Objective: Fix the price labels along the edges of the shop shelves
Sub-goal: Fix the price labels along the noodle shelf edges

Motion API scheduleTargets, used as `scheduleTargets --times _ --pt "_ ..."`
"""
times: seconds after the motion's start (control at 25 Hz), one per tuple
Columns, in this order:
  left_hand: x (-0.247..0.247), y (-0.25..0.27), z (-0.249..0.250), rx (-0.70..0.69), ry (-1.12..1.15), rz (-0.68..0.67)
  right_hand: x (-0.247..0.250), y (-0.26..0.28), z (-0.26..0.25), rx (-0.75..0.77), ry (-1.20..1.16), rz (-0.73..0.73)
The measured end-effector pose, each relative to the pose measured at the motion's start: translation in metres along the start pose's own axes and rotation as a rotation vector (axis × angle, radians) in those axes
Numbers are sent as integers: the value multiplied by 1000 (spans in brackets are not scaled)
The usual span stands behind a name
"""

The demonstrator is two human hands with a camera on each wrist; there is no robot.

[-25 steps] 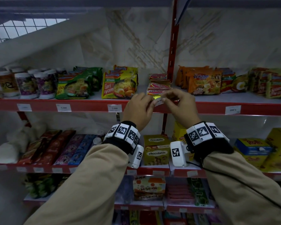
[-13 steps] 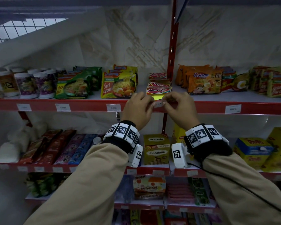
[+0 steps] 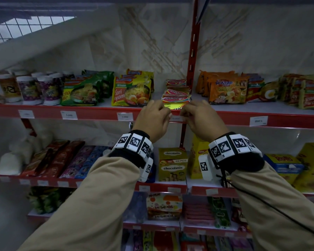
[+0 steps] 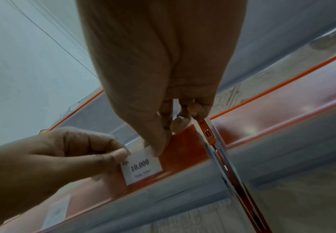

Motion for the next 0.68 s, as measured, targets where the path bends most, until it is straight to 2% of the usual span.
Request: scheduleTargets --times 0.32,0.68 --pt "-3 2 -3 81 68 3 2 3 -2 -28 -17 23" --pt "1 0 -5 42 56 67 6 7 2 -100 -35 154"
Point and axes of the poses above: each hand's wrist, its own y-axis away from the middle knuckle, its own x-axis out of the back of the hand, z = x × y, the point moved 6 cm from there along -y, towards the middle knuckle, and after that the axes turned 15 degrees about z, right-handed, at the moved point
